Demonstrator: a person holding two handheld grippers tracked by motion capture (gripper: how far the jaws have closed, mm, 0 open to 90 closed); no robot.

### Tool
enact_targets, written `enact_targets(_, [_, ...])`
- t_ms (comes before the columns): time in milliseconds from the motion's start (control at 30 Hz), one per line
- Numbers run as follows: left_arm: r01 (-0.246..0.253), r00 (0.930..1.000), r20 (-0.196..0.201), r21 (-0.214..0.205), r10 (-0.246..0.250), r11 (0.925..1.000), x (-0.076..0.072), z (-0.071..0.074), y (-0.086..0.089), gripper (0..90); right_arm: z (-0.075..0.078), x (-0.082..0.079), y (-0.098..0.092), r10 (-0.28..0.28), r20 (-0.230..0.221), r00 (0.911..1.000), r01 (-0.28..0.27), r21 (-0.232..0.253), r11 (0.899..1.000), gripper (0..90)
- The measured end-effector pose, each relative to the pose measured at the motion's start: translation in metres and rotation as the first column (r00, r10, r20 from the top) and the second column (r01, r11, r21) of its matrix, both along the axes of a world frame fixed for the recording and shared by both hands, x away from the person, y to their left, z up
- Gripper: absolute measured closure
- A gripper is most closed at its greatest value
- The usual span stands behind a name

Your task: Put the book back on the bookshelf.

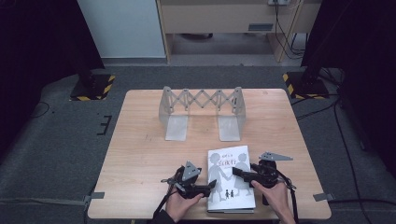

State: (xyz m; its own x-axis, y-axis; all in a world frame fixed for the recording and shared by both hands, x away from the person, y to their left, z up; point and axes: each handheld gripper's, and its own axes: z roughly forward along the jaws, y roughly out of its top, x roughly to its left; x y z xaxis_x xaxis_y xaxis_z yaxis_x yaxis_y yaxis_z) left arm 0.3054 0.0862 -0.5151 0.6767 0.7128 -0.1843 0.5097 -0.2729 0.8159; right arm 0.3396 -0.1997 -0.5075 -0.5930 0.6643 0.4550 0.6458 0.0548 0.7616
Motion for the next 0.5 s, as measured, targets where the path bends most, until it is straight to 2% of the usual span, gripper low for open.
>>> enact_targets(167, [-0.003, 1.0000, 0.004, 0.009, 0.003, 1.0000, 0.0016, 0.0004, 0.0027, 25.9, -0.0016, 0.0023, 0.0004, 0.008, -0.042, 0.9991, -0.008, 0.000, 1.000, 49.0])
enact_targets(233, [-0.015, 0.9997, -0.019, -0.013, 0.015, 0.9998, 0.0036, -0.0012, 0.0048, 26.5, -0.0025, 0.0042, 0.0004, 0.022, -0.068, 0.9974, -0.021, 0.024, 0.999, 52.9])
enact_targets(400, [-0.010, 0.9996, -0.026, -0.021, 0.009, 0.9997, 0.0048, -0.0007, 0.0057, 26.4, -0.0014, 0.0054, 0.0002, 0.029, -0.097, 0.9948, -0.024, 0.055, 0.998, 58.4])
enact_targets(500, [-0.011, 0.9996, -0.028, -0.041, 0.010, 0.9991, 0.0060, 0.0004, 0.0070, 26.3, 0.0005, 0.0065, 0.0002, 0.029, -0.119, 0.9925, -0.021, 0.070, 0.997, 61.8])
